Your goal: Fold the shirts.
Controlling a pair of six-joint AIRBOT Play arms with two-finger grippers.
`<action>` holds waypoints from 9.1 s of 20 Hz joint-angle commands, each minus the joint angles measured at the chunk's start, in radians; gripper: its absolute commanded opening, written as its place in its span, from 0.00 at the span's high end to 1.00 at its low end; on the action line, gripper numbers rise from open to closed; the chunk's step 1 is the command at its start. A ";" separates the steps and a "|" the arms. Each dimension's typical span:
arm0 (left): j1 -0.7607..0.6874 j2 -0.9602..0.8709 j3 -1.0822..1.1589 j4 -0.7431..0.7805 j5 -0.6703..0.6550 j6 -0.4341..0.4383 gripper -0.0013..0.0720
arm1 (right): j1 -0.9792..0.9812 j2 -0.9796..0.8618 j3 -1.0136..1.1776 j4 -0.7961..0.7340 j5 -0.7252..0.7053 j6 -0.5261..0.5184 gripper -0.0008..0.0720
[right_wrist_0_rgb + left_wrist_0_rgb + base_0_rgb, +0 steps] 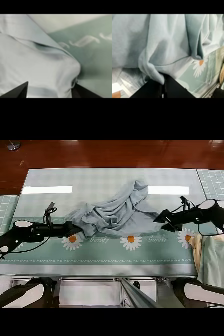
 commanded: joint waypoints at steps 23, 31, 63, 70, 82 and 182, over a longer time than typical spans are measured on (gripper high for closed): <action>0.375 0.412 1.409 0.323 -0.133 -0.219 0.94 | 0.019 0.517 1.327 -0.290 0.289 -0.003 0.96; 0.132 0.564 1.396 0.771 -0.261 -0.397 0.94 | 0.019 0.670 1.315 -0.424 0.418 0.013 0.96; 0.380 -0.156 0.692 0.652 -0.480 -0.423 0.03 | -0.335 -0.180 0.806 -0.343 0.650 0.009 0.14; 0.537 -0.065 0.171 0.591 -0.420 -0.366 0.03 | -0.383 0.287 -0.011 0.010 0.199 -0.174 0.14; 0.344 -0.078 0.071 0.296 -0.203 -0.175 0.93 | -0.383 0.446 -0.330 0.034 0.186 -0.220 0.14; 0.498 0.166 0.029 0.627 -0.256 -0.374 0.03 | -0.276 0.276 -0.034 -0.065 0.168 -0.215 0.13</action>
